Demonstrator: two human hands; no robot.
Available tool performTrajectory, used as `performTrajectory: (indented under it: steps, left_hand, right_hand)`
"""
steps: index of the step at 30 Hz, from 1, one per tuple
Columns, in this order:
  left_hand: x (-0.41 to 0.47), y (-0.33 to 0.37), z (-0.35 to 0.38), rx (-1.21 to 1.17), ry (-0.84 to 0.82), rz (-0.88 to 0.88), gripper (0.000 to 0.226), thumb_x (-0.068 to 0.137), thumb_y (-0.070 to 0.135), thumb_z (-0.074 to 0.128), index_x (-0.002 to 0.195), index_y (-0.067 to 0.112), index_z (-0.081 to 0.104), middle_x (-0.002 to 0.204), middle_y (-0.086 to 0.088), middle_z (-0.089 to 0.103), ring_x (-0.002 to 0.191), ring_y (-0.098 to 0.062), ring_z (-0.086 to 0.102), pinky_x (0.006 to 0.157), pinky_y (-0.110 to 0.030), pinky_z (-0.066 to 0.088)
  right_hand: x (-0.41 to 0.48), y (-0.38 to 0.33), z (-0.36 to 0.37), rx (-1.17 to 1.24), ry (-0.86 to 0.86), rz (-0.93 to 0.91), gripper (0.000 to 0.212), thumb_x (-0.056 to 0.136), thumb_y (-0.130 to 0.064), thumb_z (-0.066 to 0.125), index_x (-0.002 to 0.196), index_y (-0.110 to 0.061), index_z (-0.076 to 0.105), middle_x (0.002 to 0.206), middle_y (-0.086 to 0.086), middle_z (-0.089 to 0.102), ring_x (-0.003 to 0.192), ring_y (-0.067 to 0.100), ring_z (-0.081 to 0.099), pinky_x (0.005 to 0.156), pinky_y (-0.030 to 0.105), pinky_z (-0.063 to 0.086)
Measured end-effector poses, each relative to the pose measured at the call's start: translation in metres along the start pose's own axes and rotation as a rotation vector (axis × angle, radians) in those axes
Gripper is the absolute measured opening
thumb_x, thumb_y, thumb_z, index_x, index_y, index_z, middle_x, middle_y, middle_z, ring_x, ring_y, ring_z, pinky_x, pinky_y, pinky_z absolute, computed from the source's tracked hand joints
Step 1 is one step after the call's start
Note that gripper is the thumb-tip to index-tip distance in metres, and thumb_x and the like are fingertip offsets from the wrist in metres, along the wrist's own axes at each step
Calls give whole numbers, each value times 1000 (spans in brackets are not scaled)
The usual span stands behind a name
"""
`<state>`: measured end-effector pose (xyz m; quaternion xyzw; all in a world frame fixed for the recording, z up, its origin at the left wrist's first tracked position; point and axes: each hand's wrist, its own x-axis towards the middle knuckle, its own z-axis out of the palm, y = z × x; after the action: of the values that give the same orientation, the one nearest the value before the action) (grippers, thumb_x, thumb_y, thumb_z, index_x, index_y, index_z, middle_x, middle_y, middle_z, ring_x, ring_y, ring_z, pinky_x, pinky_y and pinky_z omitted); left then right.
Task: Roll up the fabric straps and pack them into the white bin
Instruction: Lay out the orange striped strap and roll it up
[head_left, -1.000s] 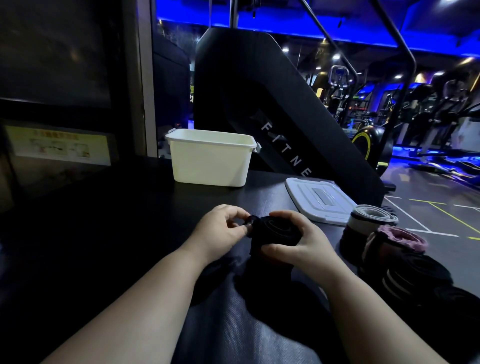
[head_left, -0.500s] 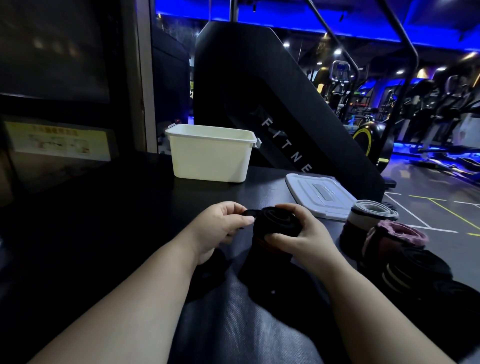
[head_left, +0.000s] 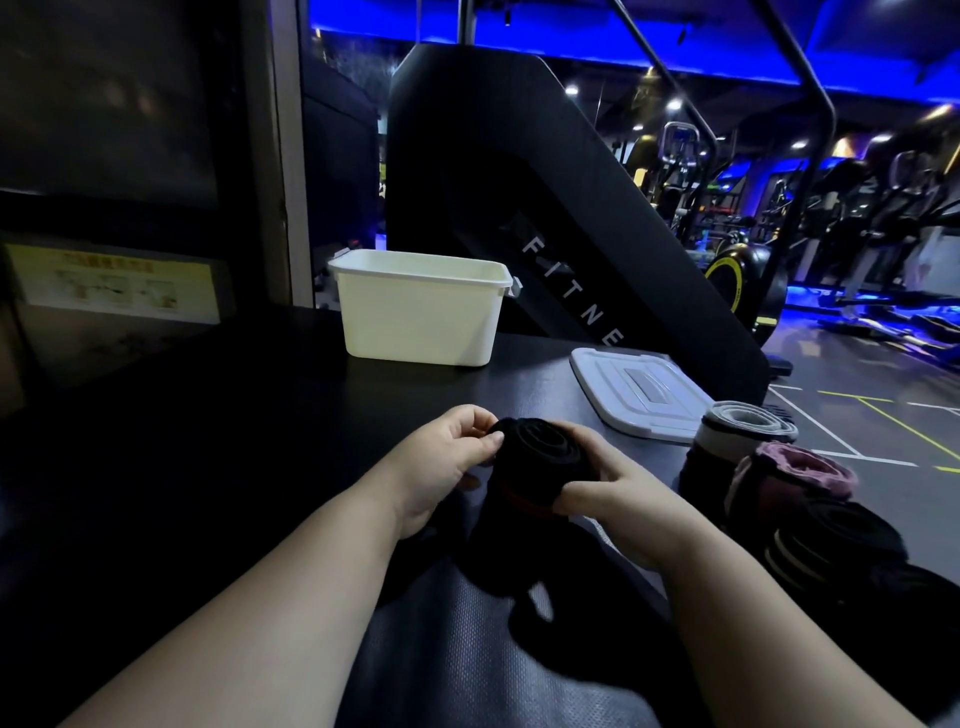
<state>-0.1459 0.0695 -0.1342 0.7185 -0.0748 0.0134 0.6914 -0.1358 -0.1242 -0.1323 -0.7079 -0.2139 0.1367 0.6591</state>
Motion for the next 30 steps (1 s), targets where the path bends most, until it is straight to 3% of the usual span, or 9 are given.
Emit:
performTrajectory:
  steps: [4,8,11,14,19,22,25,30]
  left_hand:
    - [0,-1,-3,-45,-30,-10,11,98,11,53,91,20,58,83,5,57,73,-6,54,68,-25,43]
    - [0,-2,-4,-7,-62,2,10,98,12,53,97,19,60,88,3,59,76,-7,56,68,-25,44]
    - [0,-3,-4,67,-92,19,8,98,16,54,94,21,60,83,6,59,73,-7,53,67,-25,42]
    - [0,-4,-4,120,-92,45,6,94,25,59,88,24,59,75,11,58,69,-6,50,65,-24,40]
    - [0,-3,-4,127,-125,32,12,95,22,59,84,22,59,68,13,57,66,-7,47,63,-24,38]
    - [-1,-2,-4,130,-118,16,10,96,24,59,86,20,59,68,13,57,65,-7,48,63,-26,38]
    - [-2,-2,-3,137,-107,11,13,98,19,55,86,20,60,70,8,56,65,-9,47,61,-26,37]
    - [-4,2,-2,138,-95,8,18,98,19,54,82,20,59,64,10,53,58,-5,43,55,-23,34]
  right_hand:
    - [-4,0,-4,-91,-39,-29,72,60,1,65,126,-26,56,123,0,67,118,13,59,100,33,49]
    - [-3,-2,-2,-259,12,-33,88,46,-20,88,126,-34,54,119,-8,67,116,8,60,102,34,49]
    - [-3,-2,3,-323,26,-47,96,39,-34,90,128,-31,53,119,-8,67,114,7,61,101,30,48]
    - [-4,-4,5,-291,-28,-63,81,44,-32,88,119,-26,57,115,-3,69,110,9,63,96,26,49]
    - [-4,-2,-2,-121,-222,54,88,47,-12,73,130,-19,47,110,3,64,102,11,61,87,29,49]
    - [-4,0,-3,-62,-207,69,87,47,-8,70,131,-18,49,112,5,65,103,14,62,86,31,51]
    - [-4,0,0,-135,-139,25,91,45,-13,80,131,-22,50,119,3,67,112,16,63,96,35,51]
    - [-3,-2,6,-242,-84,-55,88,46,-17,85,129,-23,55,117,1,69,112,16,64,98,34,51]
